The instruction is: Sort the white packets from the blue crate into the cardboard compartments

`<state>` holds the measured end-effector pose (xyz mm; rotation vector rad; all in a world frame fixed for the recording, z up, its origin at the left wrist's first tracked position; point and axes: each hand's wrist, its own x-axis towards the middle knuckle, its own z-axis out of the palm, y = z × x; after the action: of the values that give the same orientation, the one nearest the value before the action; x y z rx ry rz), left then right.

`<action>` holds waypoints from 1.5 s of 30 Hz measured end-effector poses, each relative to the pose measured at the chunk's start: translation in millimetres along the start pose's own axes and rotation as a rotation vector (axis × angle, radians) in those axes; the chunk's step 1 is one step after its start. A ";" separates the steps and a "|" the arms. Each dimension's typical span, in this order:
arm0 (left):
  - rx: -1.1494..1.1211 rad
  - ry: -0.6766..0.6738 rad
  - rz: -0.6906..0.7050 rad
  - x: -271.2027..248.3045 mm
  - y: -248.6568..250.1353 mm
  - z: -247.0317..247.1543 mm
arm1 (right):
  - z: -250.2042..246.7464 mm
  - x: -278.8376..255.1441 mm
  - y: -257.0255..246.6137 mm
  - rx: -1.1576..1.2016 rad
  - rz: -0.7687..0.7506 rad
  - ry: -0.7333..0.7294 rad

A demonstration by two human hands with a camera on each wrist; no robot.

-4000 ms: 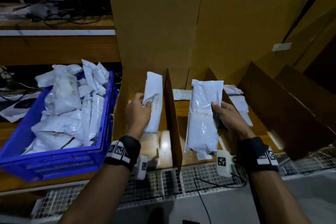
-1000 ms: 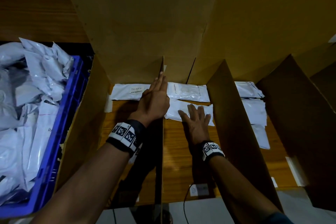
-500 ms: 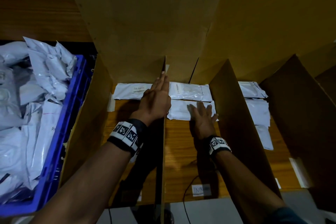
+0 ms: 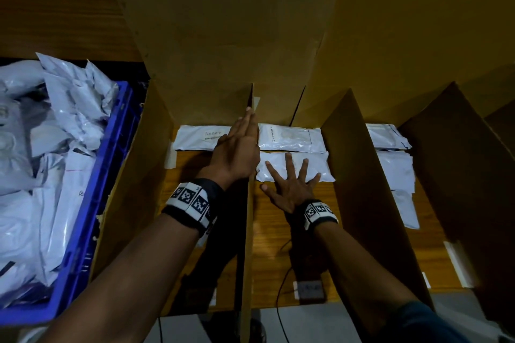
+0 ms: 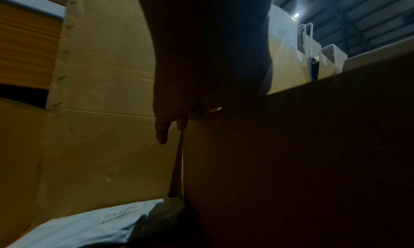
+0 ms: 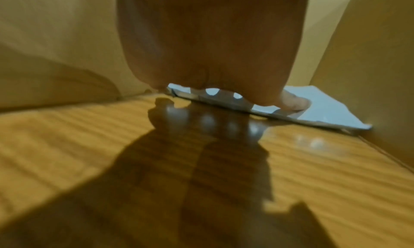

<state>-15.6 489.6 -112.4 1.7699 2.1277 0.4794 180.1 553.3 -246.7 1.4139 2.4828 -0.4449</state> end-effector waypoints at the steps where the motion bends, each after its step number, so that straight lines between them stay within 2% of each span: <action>1: -0.008 -0.003 -0.001 0.1 0.4 -0.4 | 0.1 -1.0 -0.7 -0.003 0.004 -0.001; 6: 0.018 0.040 0.029 -2.8 6.6 -3.2 | -12.6 -2.2 -7.0 0.029 0.030 -0.049; 8: -0.037 0.063 0.009 -7.2 8.2 -5.2 | -27.9 -12.2 -14.3 0.079 0.011 -0.006; 11: -0.233 0.105 -0.108 -27.6 14.5 -13.8 | -51.6 -45.6 -23.9 0.160 -0.049 0.126; 14: -0.227 0.174 -0.142 -71.6 21.1 -25.3 | -64.3 -97.3 -25.0 0.279 -0.130 0.357; 17: -0.135 0.181 -0.146 -133.6 19.2 -27.2 | -69.7 -149.3 -25.6 0.340 -0.159 0.456; 20: -0.100 0.113 -0.199 -202.7 9.6 -16.3 | -73.1 -193.9 -30.1 0.386 -0.183 0.488; 25: -0.142 0.101 -0.287 -307.9 1.8 -2.0 | -62.5 -257.1 -59.5 0.404 -0.250 0.458; 28: -0.147 0.144 -0.293 -355.2 6.0 -10.3 | -60.5 -290.8 -83.8 0.434 -0.269 0.440; 32: -0.181 0.249 -0.293 -393.9 0.4 -31.9 | -59.8 -327.1 -115.8 0.463 -0.365 0.438; 37: -0.212 0.366 -0.267 -426.0 -39.2 -61.8 | -58.0 -349.9 -169.8 0.340 -0.403 0.443; 42: -0.150 0.482 -0.217 -453.2 -120.4 -97.2 | -53.9 -370.6 -250.9 0.307 -0.425 0.461; 45: -0.166 0.504 -0.226 -467.6 -168.9 -124.2 | -51.8 -379.1 -307.6 0.322 -0.469 0.471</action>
<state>-138.9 -5.2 -61.4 1.3981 2.4858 1.0967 99.6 125.6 -19.5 1.1207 3.2705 -0.6952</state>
